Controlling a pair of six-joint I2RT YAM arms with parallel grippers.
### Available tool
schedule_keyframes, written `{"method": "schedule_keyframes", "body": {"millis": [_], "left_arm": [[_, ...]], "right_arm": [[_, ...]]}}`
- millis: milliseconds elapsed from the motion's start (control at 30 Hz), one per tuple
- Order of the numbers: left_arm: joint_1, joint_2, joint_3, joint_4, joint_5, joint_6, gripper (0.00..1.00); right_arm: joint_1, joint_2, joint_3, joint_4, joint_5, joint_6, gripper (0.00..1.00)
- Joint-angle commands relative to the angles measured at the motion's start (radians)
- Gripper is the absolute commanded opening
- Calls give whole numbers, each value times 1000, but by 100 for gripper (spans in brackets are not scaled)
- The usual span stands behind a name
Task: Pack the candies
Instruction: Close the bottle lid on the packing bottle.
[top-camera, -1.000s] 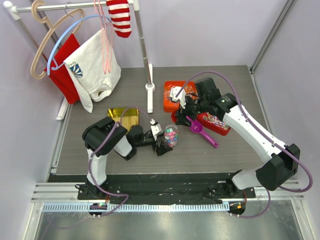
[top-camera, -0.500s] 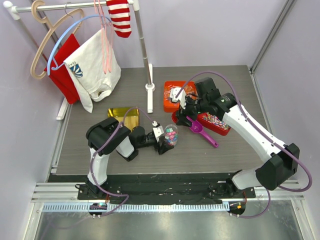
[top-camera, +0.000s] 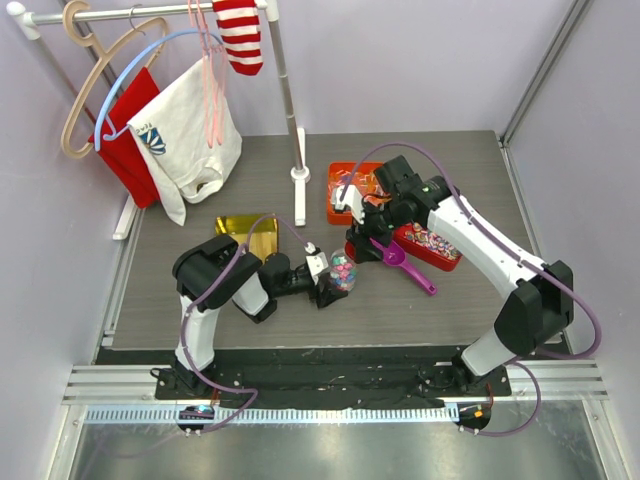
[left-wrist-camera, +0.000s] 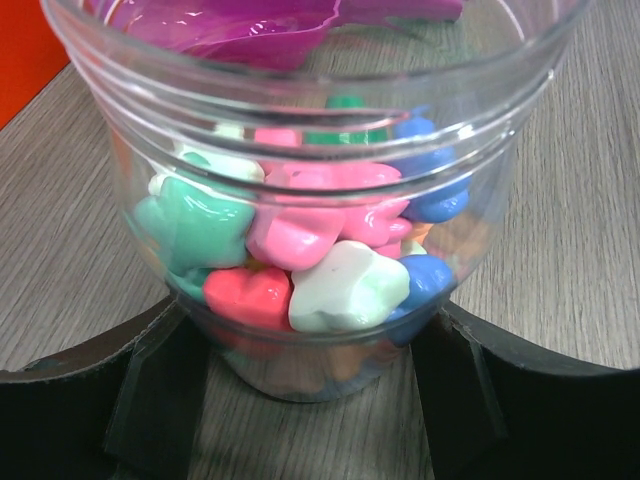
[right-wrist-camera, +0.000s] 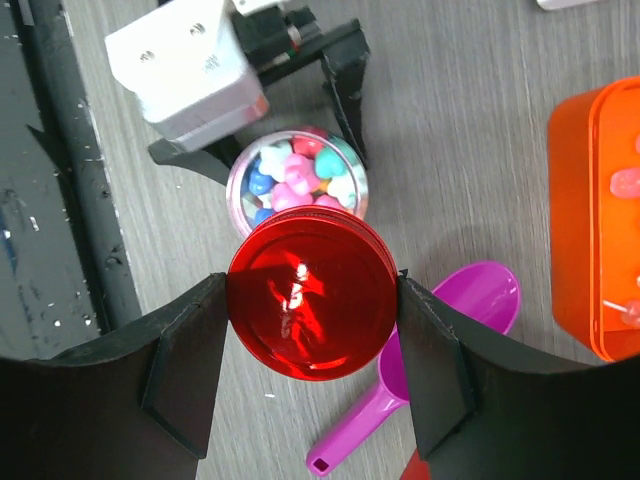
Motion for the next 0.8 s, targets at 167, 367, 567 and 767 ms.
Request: {"method": "schedule_keyframes", "body": {"millis": [167, 367, 567, 767], "left_arm": [[-10, 23, -5, 205, 25, 27, 49], [-9, 21, -5, 205, 29, 30, 49], [-9, 20, -4, 205, 25, 35, 49], [-10, 17, -8, 205, 22, 39, 49]], "right_arm": [[66, 49, 69, -20, -42, -24, 40], [78, 103, 61, 0, -68, -28, 40], [90, 144, 66, 16, -56, -28, 40], [92, 170, 66, 26, -31, -27, 40]]}}
